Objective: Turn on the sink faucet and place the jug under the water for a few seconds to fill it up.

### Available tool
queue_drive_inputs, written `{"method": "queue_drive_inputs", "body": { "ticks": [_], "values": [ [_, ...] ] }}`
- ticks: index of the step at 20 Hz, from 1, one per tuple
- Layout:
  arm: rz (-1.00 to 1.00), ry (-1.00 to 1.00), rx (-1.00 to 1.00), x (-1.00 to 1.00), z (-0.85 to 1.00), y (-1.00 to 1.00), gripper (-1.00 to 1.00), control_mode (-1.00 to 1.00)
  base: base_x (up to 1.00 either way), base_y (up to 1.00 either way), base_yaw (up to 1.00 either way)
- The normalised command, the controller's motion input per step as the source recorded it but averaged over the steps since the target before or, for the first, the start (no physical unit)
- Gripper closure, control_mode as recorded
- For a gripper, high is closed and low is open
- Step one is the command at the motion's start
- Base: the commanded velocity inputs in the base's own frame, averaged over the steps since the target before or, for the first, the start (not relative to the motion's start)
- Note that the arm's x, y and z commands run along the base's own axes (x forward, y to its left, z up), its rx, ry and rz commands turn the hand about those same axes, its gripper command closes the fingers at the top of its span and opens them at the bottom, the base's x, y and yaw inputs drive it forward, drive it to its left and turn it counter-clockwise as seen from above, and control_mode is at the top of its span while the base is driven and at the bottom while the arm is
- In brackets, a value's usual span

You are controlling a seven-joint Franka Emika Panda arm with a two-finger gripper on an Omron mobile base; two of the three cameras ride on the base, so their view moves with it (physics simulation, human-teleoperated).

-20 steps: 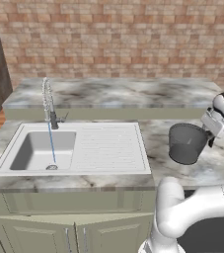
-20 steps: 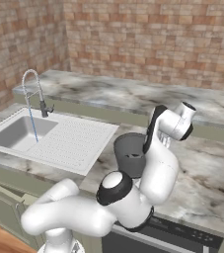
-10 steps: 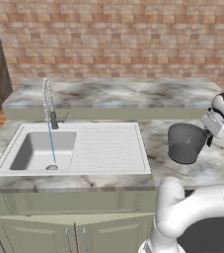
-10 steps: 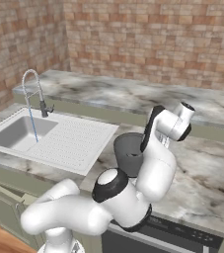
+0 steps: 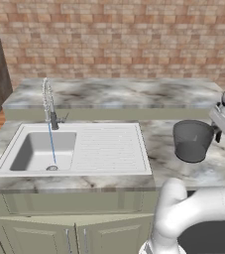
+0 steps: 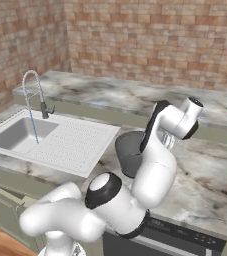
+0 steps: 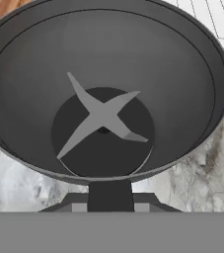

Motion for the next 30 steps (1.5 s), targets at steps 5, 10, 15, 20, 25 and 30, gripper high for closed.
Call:
{"method": "queue_drive_inputs", "body": {
  "ticks": [5,10,15,20,25,30],
  "values": [
    [-0.13,-0.05,0.00,-0.51,0.69,0.38,1.00,-1.00,0.00,0.00,0.00],
    [-0.20,-0.11,0.00,-0.41,0.21,0.77,1.00,-1.00,0.00,0.00,0.00],
    [-0.21,-0.17,0.00,-0.21,0.00,0.94,1.00,-1.00,0.00,0.00,0.00],
    [-0.20,-0.20,0.00,-0.09,0.00,0.83,1.00,-1.00,0.00,0.00,0.00],
    [-0.13,-0.13,0.00,-0.04,0.03,0.54,1.00,-1.00,0.00,0.00,0.00],
    [0.00,-0.03,0.00,-0.08,0.11,0.08,1.00,-1.00,0.00,0.00,0.00]
  ]
}}
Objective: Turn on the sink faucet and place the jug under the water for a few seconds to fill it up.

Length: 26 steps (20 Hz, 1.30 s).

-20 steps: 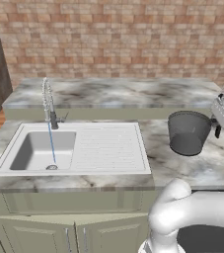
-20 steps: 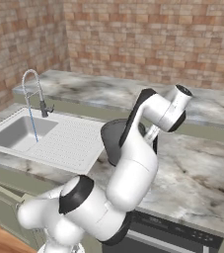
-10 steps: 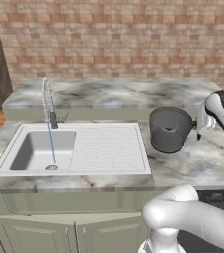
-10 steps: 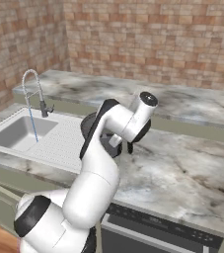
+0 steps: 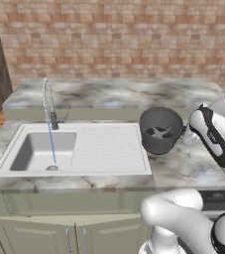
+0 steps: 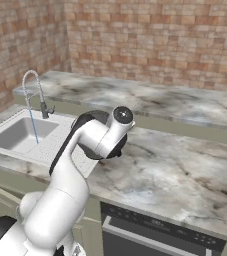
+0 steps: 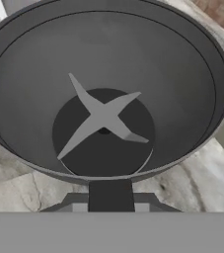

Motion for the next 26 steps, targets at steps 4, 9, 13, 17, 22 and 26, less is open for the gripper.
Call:
{"method": "queue_drive_inputs", "body": {
  "ticks": [4,9,13,17,22,26],
  "values": [
    [0.00,0.00,0.00,-0.05,0.05,0.00,1.00,-1.00,0.00,0.00,0.00],
    [0.01,0.00,0.00,0.00,0.00,0.00,1.00,-1.00,0.00,0.00,0.00],
    [0.00,0.00,0.00,0.05,0.00,0.00,1.00,-1.00,0.00,0.00,0.00],
    [0.00,0.00,0.00,0.01,0.00,0.00,1.00,-1.00,0.00,0.00,0.00],
    [0.00,0.00,0.00,-0.01,0.00,0.00,1.00,1.00,-0.08,0.03,0.00],
    [0.00,0.00,0.00,0.00,0.00,0.00,1.00,1.00,-0.42,0.24,0.04]
  ]
}}
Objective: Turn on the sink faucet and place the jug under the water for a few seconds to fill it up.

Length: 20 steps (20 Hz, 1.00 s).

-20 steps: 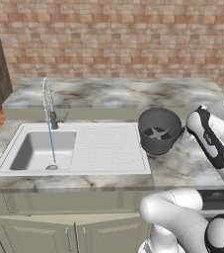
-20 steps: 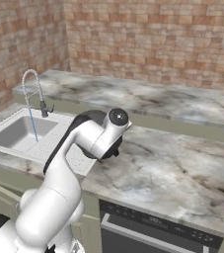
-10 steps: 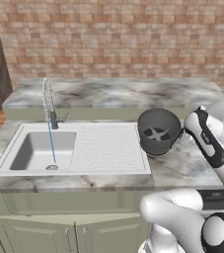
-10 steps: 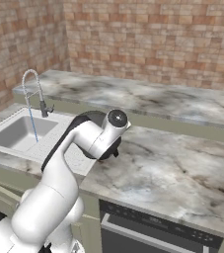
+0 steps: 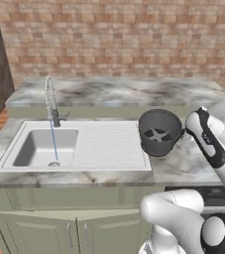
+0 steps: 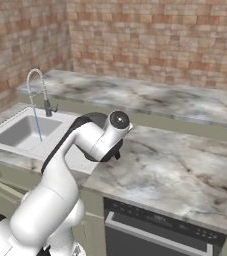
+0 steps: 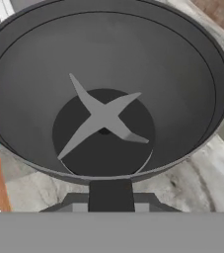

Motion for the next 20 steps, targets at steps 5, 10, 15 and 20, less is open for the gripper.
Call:
{"method": "queue_drive_inputs", "body": {
  "ticks": [5,10,15,20],
  "values": [
    [0.00,0.00,0.00,0.00,0.00,0.00,1.00,1.00,-0.37,0.52,0.05],
    [0.00,0.00,0.00,0.00,0.00,0.00,1.00,1.00,-0.09,0.73,0.00],
    [0.00,0.00,0.00,0.00,0.00,0.00,1.00,1.00,0.10,0.60,0.00],
    [0.00,0.00,0.00,0.00,0.00,0.00,1.00,1.00,0.44,0.17,-0.01]
  ]
}}
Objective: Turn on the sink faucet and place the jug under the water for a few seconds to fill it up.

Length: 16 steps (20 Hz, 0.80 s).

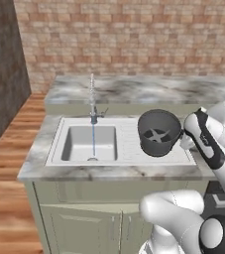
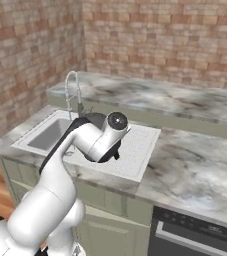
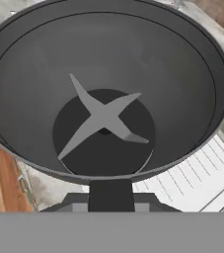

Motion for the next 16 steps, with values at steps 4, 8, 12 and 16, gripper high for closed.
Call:
{"method": "queue_drive_inputs", "body": {
  "ticks": [4,8,12,16],
  "values": [
    [0.00,0.00,0.00,0.00,0.00,0.00,1.00,1.00,0.54,0.02,-0.02],
    [0.00,0.00,0.00,0.00,0.00,0.00,1.00,1.00,0.64,0.14,-0.04],
    [0.00,0.00,0.00,0.00,0.00,0.00,1.00,1.00,0.65,0.40,-0.07],
    [0.00,0.00,0.00,0.00,0.00,0.00,1.00,1.00,0.53,0.67,-0.11]
  ]
}}
